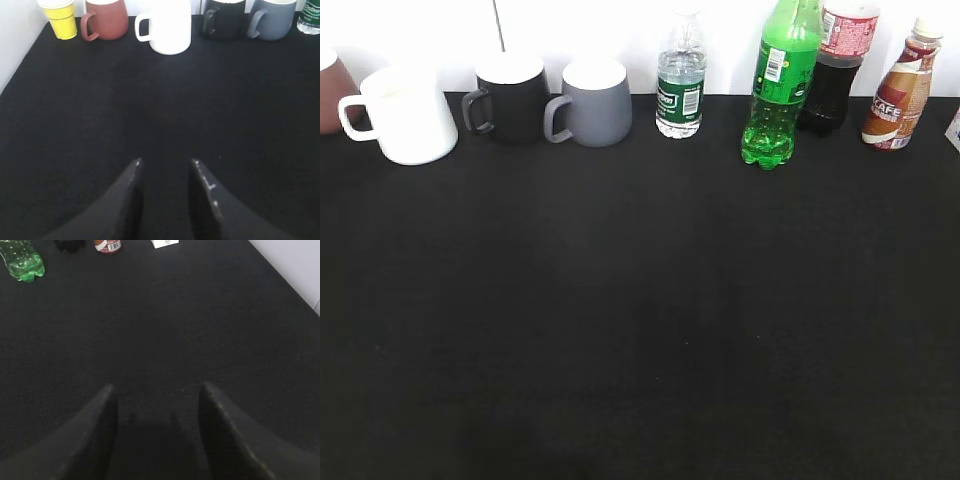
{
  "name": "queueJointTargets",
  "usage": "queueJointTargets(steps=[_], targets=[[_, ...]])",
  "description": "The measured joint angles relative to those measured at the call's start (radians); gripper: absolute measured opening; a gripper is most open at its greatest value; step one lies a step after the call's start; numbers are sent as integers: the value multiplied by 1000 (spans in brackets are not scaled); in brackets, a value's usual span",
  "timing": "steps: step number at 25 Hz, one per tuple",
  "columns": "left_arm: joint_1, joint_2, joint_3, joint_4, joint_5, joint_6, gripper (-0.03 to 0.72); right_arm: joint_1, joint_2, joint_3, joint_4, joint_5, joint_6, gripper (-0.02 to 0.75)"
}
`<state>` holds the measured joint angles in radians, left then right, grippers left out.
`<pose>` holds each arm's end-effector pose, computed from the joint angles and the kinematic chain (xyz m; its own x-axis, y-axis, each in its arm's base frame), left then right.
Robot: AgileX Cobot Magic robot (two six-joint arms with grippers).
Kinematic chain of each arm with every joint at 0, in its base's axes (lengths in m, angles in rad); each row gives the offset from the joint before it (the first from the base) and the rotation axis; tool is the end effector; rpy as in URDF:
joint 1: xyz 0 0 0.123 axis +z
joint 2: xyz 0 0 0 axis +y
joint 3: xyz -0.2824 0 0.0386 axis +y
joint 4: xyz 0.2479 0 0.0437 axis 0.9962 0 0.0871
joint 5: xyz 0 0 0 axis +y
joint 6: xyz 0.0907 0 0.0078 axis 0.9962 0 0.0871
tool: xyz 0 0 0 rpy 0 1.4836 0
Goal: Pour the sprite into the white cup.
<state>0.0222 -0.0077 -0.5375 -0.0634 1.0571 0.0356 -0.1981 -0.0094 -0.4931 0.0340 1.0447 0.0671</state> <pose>-0.0105 -0.0053 0.2878 -0.4110 -0.0047 -0.9116 0.0299 0.9994 -0.0187 -0.0042 0.0036 0.2766 -0.4148 0.1690 -0.8941 0.2064 0.9745 0.0884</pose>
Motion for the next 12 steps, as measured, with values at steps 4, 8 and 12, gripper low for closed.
queueJointTargets(steps=[4, 8, 12], targets=[[0, 0, 0, 0, 0, 0, 237, 0, 0, 0, 0, 0, 0, 394], [0, 0, 0, 0, 0, 0, 238, 0, 0, 0, 0, 0, 1, 394], [0, 0, 0, 0, 0, 0, 238, 0, 0, 0, 0, 0, 1, 394]])
